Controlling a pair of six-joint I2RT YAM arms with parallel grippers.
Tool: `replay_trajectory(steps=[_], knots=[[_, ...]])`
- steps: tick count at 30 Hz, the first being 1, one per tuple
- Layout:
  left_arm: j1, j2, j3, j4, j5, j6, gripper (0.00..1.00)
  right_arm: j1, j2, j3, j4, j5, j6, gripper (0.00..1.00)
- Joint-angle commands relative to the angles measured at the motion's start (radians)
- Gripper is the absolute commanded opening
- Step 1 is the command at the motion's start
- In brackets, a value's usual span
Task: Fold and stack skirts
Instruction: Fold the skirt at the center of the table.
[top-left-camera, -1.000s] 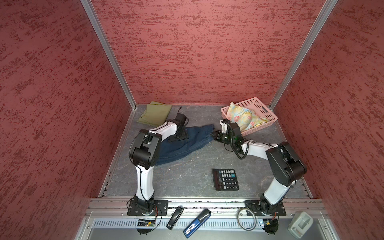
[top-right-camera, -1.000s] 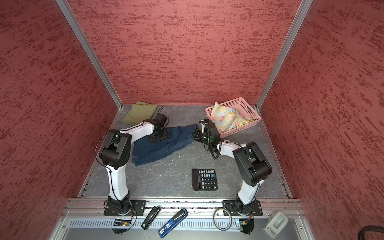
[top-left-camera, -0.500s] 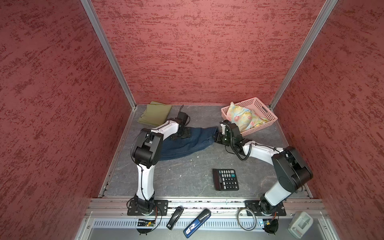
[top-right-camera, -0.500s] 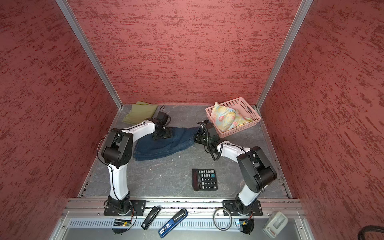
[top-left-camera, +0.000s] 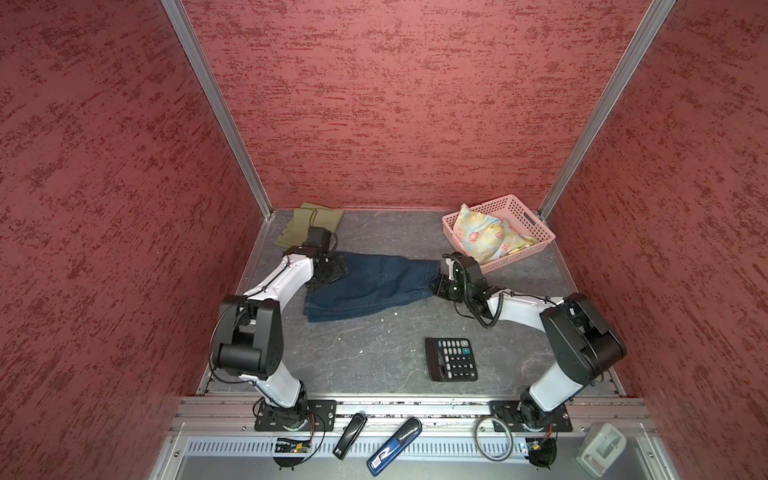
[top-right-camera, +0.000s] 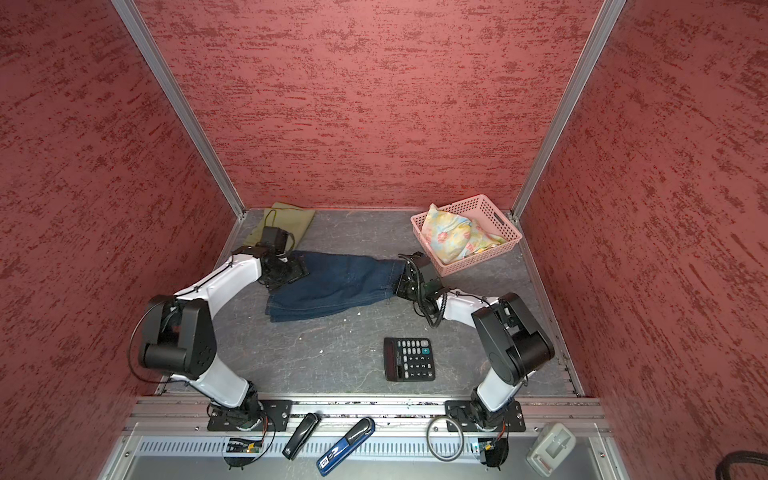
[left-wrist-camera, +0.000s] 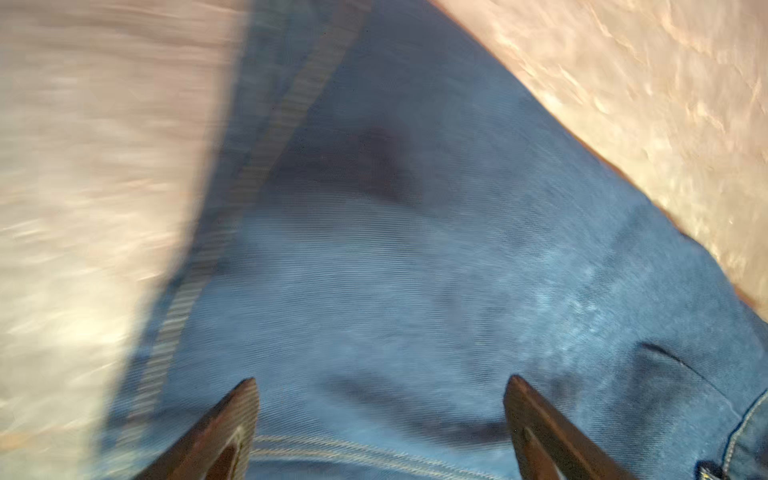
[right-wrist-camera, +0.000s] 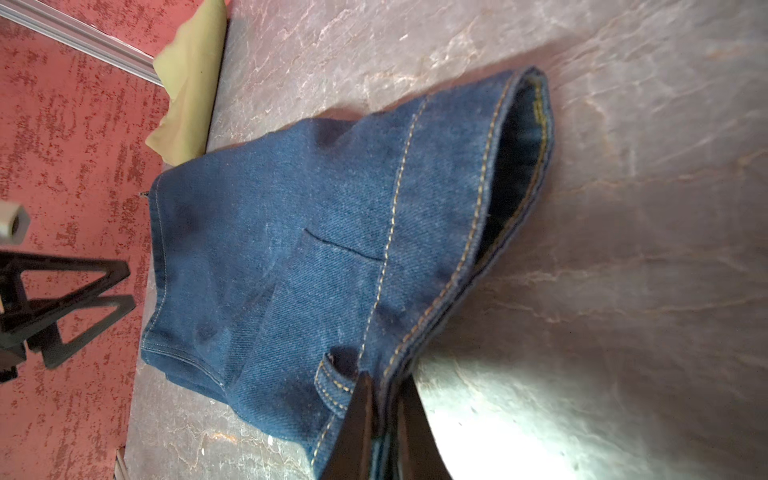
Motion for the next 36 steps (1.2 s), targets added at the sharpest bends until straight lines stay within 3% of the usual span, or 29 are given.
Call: replay_trajectory(steps=[1,8,13,16,22,25,36], knots=[[0.086,-0.029,-0.085,0.05,0.069,-0.026,0.92,-0.021,-0.014,0.003,0.024,0.012,-0.029,0.0],[0.204,0.026,-0.168,0.256,0.264,-0.097,0.85,-0.048,-0.044,0.008,0.007,0.006,-0.074,0.0],[0.219,0.096,-0.161,0.325,0.323,-0.097,0.66,-0.062,-0.07,0.002,-0.011,0.004,-0.102,0.0],[0.22,0.115,-0.16,0.319,0.32,-0.09,0.45,-0.075,-0.084,0.005,-0.025,0.003,-0.112,0.0],[0.211,0.119,-0.172,0.31,0.292,-0.063,0.36,-0.092,-0.089,0.051,-0.079,0.011,-0.181,0.0],[0.191,0.158,-0.139,0.285,0.297,-0.043,0.23,-0.095,-0.087,0.097,-0.106,0.006,-0.236,0.0],[0.099,0.224,-0.065,0.258,0.244,-0.02,0.15,-0.094,-0.088,0.246,-0.194,-0.046,-0.366,0.0]])
